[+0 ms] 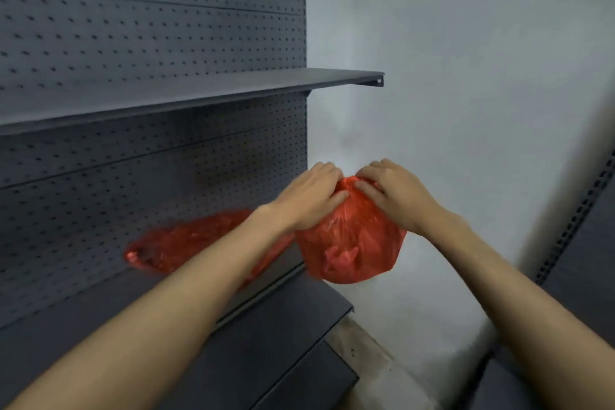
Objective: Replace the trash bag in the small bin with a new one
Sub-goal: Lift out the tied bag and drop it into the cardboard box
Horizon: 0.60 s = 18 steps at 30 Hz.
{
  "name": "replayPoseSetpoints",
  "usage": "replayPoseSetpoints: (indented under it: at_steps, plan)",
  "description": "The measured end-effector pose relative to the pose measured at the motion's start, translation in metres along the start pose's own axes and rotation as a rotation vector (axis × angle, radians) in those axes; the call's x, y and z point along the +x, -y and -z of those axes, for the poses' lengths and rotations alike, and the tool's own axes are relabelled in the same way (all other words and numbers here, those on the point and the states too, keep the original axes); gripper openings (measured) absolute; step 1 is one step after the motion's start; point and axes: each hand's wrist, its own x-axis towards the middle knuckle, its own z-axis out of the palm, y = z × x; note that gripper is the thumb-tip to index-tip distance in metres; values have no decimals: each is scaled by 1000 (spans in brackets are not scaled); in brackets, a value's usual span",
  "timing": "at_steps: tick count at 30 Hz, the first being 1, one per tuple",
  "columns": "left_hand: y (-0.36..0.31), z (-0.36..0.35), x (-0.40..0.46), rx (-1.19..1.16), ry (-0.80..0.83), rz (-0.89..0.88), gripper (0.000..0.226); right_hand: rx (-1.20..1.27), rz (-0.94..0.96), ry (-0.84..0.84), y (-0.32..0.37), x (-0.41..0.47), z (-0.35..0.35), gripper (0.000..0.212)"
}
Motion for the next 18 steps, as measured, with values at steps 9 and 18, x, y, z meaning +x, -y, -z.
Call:
replayPoseSetpoints:
  at_steps: [9,18]
  plan:
    - [49,95,-124,241,-93,337,22,215,321,-58,131,68,-33,29]
    - [69,203,-326,448,-120,713,27,418,663,-15,350,81,-56,27]
